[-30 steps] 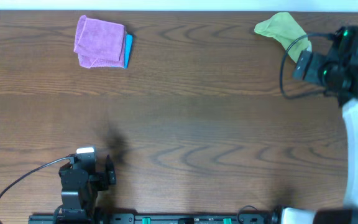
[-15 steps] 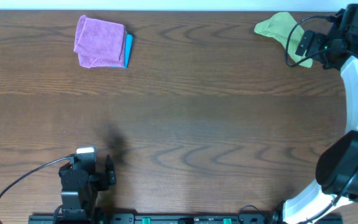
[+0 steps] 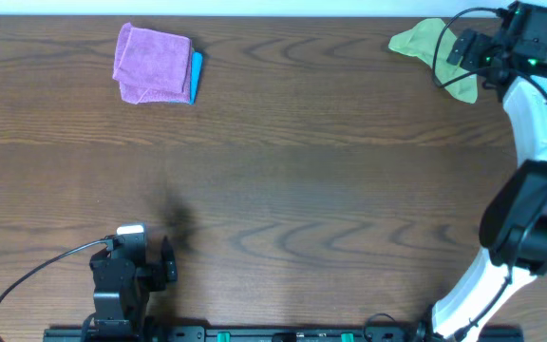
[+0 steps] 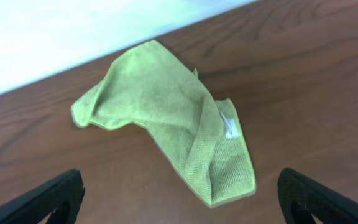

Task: Fold the cloth
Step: 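Reach the right gripper forward to the crumpled green cloth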

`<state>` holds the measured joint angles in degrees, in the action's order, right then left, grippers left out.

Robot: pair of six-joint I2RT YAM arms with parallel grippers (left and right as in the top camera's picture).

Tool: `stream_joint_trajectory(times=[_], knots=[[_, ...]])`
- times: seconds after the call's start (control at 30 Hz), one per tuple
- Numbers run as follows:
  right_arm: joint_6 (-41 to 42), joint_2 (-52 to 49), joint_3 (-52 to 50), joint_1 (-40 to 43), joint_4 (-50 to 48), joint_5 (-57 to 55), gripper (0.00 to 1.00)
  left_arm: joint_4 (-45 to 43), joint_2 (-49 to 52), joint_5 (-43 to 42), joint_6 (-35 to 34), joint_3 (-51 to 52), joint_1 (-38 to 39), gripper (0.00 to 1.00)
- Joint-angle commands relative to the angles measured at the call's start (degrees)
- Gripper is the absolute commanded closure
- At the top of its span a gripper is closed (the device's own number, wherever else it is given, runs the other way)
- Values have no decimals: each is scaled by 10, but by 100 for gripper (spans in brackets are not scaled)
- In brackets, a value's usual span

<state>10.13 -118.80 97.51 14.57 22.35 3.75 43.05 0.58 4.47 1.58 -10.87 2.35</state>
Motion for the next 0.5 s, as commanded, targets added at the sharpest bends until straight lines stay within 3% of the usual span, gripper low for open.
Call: stream_joint_trajectory(times=[0.0, 0.47], knots=[[21, -32, 10, 4, -22, 4, 1, 6, -4, -5, 8, 11, -2, 5], [61, -123, 10, 5, -65, 1, 4, 6, -4, -5, 8, 11, -2, 5]])
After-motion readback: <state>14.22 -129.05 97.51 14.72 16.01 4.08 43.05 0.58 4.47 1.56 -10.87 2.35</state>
